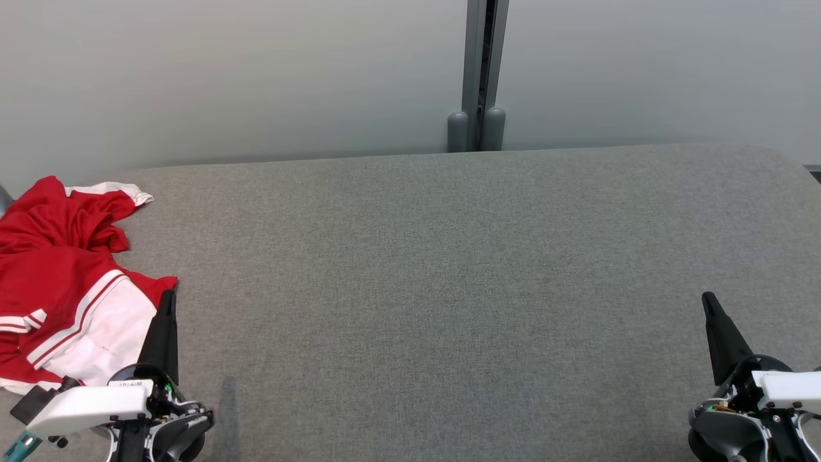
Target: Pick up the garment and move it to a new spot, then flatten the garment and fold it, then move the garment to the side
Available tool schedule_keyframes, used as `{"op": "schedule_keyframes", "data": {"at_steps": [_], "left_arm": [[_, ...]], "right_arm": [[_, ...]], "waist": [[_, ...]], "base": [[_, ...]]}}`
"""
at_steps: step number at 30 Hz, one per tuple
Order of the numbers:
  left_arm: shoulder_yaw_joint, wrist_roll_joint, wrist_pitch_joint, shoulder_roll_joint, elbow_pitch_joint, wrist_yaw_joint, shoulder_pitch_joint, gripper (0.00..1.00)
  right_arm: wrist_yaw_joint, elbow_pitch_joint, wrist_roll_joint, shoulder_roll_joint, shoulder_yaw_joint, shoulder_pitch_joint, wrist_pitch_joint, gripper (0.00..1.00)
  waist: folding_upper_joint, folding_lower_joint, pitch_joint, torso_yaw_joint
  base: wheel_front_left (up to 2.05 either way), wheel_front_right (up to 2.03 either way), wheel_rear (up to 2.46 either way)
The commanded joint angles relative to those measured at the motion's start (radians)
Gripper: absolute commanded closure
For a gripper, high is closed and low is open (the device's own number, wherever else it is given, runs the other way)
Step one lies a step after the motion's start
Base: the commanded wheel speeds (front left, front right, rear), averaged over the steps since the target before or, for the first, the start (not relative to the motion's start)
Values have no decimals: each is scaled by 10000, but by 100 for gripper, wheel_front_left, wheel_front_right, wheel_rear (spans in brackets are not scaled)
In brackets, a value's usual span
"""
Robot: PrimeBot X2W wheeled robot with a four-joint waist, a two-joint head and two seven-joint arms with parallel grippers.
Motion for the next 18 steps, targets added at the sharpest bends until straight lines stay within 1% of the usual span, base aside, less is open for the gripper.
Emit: {"op": "schedule_keyframes", "data": {"at_steps": [1,2,6,18], "left_arm": [[30,-13,26,26,-25,-23,-131,100],[0,0,-1,0,3,0,0,0],[-41,8,-43,-94,267,2,296,0],[-213,374,-648,-70,-121,-1,242,0]], "right_arm": [[4,-18,-27,-41,3,-93,21,100],[0,3,0,2,1,0,0,0],[-13,248,3,134,45,244,-25,0],[-10,-160,22,103,567,-24,-636,0]], "waist": [[0,0,0,0],[0,0,0,0],[0,0,4,1],[0,0,20,8]], "base": [[0,0,0],[0,0,0],[0,0,0],[0,0,0]]}}
